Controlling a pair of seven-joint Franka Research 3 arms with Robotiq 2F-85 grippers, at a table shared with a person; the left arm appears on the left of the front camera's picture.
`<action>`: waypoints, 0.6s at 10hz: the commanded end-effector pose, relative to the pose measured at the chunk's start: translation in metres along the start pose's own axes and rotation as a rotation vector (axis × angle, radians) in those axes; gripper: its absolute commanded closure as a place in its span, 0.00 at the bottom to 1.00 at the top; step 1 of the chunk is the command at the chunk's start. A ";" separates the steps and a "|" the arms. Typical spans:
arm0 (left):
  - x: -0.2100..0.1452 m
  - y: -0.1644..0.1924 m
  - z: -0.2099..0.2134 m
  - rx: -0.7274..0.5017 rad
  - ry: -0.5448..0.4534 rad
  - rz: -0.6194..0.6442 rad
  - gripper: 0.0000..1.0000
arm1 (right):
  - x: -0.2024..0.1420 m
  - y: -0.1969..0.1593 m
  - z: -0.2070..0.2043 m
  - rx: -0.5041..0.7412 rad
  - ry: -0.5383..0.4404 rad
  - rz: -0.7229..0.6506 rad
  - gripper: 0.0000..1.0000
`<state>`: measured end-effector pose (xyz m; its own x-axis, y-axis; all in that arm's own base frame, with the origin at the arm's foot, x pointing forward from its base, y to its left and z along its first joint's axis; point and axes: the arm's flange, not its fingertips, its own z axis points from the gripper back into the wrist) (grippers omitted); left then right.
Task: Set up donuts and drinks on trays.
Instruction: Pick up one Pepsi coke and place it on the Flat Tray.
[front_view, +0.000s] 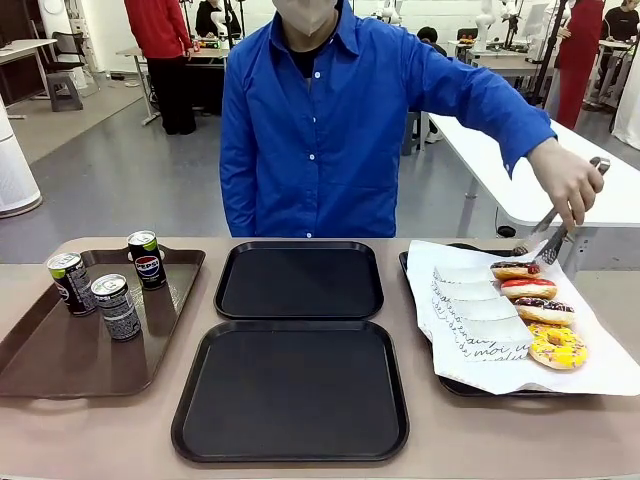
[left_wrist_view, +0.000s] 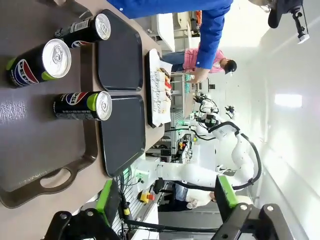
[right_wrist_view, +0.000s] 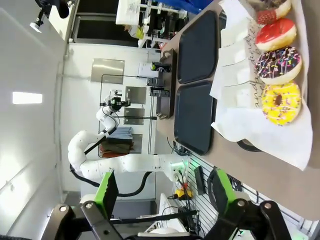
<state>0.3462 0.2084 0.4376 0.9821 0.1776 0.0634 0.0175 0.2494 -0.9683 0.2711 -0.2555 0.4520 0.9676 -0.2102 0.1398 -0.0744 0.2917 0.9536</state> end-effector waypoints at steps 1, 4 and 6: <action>0.000 0.004 -0.002 -0.011 0.005 0.008 0.00 | 0.000 -0.002 0.000 0.005 0.001 -0.009 0.00; 0.000 0.004 -0.002 -0.011 0.005 0.008 0.00 | 0.000 -0.002 0.000 0.005 0.001 -0.009 0.00; 0.000 0.004 -0.002 -0.011 0.005 0.008 0.00 | 0.000 -0.002 0.000 0.005 0.001 -0.009 0.00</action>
<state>0.3484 0.2065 0.4326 0.9838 0.1723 0.0501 0.0064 0.2455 -0.9694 0.2717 -0.2554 0.4505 0.9684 -0.2104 0.1338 -0.0684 0.2921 0.9539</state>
